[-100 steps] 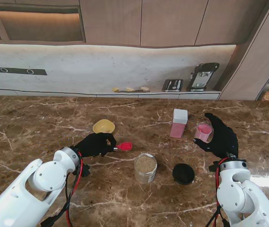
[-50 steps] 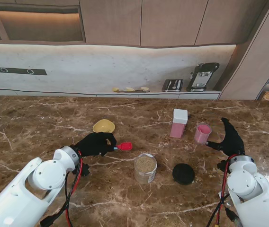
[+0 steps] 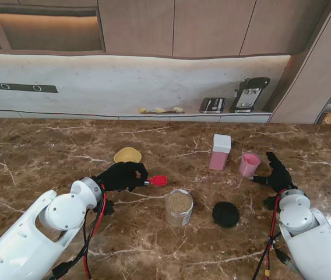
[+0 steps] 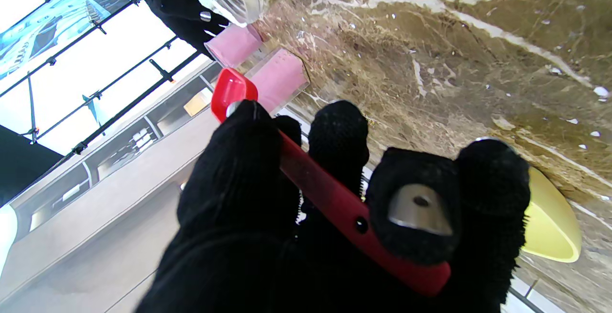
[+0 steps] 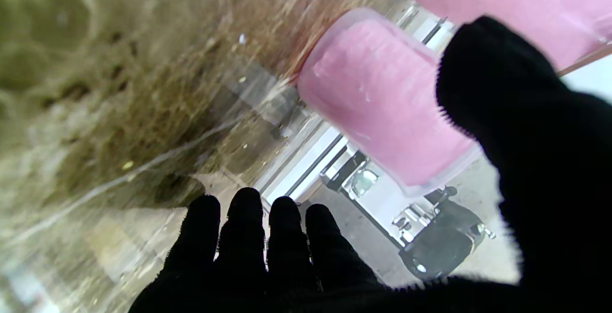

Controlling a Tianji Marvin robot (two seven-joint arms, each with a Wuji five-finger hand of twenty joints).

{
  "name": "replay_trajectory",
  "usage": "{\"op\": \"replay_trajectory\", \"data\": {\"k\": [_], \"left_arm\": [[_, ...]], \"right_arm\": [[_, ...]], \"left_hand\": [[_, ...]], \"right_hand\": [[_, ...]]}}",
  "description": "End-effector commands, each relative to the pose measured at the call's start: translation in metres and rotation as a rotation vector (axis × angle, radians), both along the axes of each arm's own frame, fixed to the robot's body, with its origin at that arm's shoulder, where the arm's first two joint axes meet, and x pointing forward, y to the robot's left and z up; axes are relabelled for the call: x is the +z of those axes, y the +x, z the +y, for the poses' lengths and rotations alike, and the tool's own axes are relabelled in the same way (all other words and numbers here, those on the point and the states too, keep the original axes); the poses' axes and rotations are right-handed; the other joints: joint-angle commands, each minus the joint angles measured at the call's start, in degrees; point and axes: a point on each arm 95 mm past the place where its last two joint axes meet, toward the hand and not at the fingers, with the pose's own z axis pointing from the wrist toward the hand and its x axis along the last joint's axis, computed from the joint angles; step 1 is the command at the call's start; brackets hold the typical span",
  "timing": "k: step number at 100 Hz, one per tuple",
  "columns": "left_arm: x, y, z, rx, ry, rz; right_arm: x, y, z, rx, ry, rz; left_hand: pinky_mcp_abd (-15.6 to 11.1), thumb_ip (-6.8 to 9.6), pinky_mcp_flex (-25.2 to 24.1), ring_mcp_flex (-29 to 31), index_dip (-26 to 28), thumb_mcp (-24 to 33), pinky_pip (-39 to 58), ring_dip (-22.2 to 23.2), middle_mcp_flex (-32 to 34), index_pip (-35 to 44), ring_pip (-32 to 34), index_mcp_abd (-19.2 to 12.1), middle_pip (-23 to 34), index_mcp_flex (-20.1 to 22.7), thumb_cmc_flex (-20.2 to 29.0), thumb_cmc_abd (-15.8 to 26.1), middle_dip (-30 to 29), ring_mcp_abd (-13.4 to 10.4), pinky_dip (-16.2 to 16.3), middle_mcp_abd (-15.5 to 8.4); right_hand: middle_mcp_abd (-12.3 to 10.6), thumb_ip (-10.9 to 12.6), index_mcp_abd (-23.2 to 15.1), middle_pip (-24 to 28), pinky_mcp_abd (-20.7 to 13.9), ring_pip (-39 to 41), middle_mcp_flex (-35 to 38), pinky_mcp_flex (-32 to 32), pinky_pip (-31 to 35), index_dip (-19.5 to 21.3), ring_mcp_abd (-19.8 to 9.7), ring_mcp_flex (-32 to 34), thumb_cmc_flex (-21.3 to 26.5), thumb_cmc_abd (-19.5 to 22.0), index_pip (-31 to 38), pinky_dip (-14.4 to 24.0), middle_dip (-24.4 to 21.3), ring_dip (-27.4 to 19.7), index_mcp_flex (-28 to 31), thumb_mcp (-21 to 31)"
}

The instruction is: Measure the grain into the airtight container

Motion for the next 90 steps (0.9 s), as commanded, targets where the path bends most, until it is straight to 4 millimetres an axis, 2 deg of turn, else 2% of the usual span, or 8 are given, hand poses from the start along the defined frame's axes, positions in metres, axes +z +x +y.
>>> {"op": "replay_trajectory", "data": {"k": [1,3,7,60,90], "left_arm": [[-0.003,0.001,0.000,-0.005,0.011,0.012],[-0.003,0.002,-0.001,-0.007,0.012,0.013],[-0.002,0.002,-0.001,-0.008,0.014,0.013],[-0.004,0.005,-0.005,-0.024,0.026,0.029],[-0.004,0.006,-0.008,-0.025,0.024,0.023]], "right_arm": [[-0.002,0.002,0.000,0.027,-0.014,0.032],[-0.003,0.003,0.000,0.030,-0.012,0.035],[-0.004,0.005,0.000,0.033,-0.006,0.040],[-0.023,0.017,0.009,0.039,0.062,0.052],[-0.032,0.024,0.019,0.047,0.133,0.066]], "left_hand": [[1.4,1.97,0.5,2.9,2.6,5.1,3.1,-0.4,3.1,1.9,4.3,-4.2,1.6,3.2,2.1,0.4,0.8,1.9,0.8,-0.7],[1.4,1.97,0.5,2.9,2.6,5.1,3.1,-0.4,3.1,1.9,4.3,-4.2,1.6,3.2,2.1,0.4,0.9,1.9,0.8,-0.7],[1.4,1.95,0.5,2.9,2.6,5.2,3.1,-0.4,3.1,1.9,4.3,-4.3,1.6,3.2,2.1,0.4,0.9,1.9,0.8,-0.7],[1.3,1.73,0.3,2.9,2.8,6.1,3.0,-0.5,3.0,1.9,4.2,-4.6,1.6,3.1,1.5,0.3,1.1,1.9,0.9,-0.9],[1.2,1.61,0.1,2.9,3.0,6.6,3.0,-0.5,2.9,1.9,4.0,-4.9,1.5,3.0,1.1,0.2,1.2,1.9,1.0,-1.0]], "right_hand": [[-0.9,-2.6,-1.4,0.6,1.7,-0.4,-0.7,1.5,0.8,1.3,-0.8,-1.5,-2.1,-2.9,0.6,1.3,1.2,0.3,-1.1,1.9],[-0.9,-2.7,-1.5,0.4,1.7,-0.4,-0.5,1.6,0.6,3.4,-0.8,-1.4,-2.3,-3.4,1.6,1.9,1.4,0.5,-1.6,2.4],[-0.9,-2.7,-1.4,0.4,1.8,-0.4,-0.4,1.6,0.5,4.2,-0.7,-1.4,-2.4,-3.5,1.9,2.2,1.5,0.6,-1.7,2.4],[-1.0,-2.9,-2.0,0.4,2.1,-0.3,-0.4,1.7,0.3,5.1,-0.4,-1.9,-2.6,-5.3,1.1,3.6,2.1,0.9,-1.5,3.5],[-0.5,-3.1,-5.2,0.2,2.3,-0.2,-1.9,0.1,0.6,7.5,0.1,-5.6,-3.2,-6.4,5.2,5.7,2.9,1.9,0.1,4.1]]}}
